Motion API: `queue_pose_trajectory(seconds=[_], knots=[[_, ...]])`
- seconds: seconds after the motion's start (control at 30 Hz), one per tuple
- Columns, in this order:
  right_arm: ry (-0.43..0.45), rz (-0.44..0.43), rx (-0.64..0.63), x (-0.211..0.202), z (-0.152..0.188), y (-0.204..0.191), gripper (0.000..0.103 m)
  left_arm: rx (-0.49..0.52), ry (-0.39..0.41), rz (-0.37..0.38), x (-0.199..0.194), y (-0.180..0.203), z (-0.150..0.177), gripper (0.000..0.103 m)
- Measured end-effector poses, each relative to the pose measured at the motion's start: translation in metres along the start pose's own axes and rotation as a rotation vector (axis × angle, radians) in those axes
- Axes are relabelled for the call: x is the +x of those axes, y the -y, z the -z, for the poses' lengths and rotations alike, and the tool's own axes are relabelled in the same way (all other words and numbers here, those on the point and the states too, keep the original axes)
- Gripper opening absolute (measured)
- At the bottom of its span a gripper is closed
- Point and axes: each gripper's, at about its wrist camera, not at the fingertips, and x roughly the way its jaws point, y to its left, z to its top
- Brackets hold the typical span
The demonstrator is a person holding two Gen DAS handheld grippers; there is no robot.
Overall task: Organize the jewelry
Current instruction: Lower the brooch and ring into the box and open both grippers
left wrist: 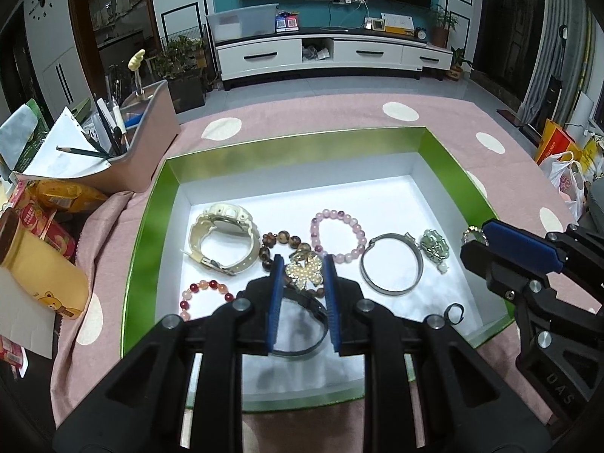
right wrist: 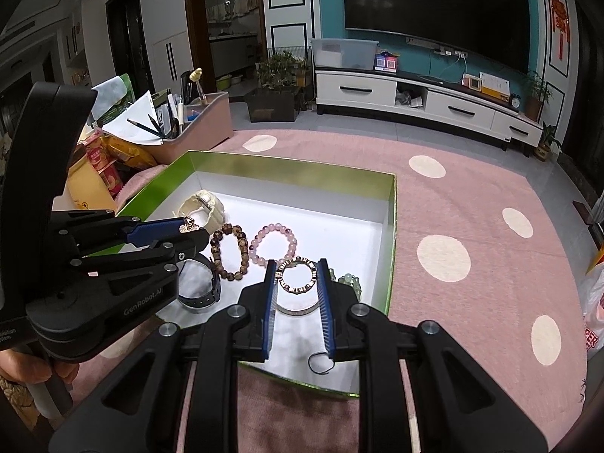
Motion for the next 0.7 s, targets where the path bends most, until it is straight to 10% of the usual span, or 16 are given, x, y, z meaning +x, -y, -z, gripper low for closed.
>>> queue_pose_trajectory(seconds=[0.7], knots=[[-0.049,-0.014,0.018,0.019,-0.008,0.007,0.020,0.003,-0.067,0.002,0.023,-0.004,-0.005,0.020]])
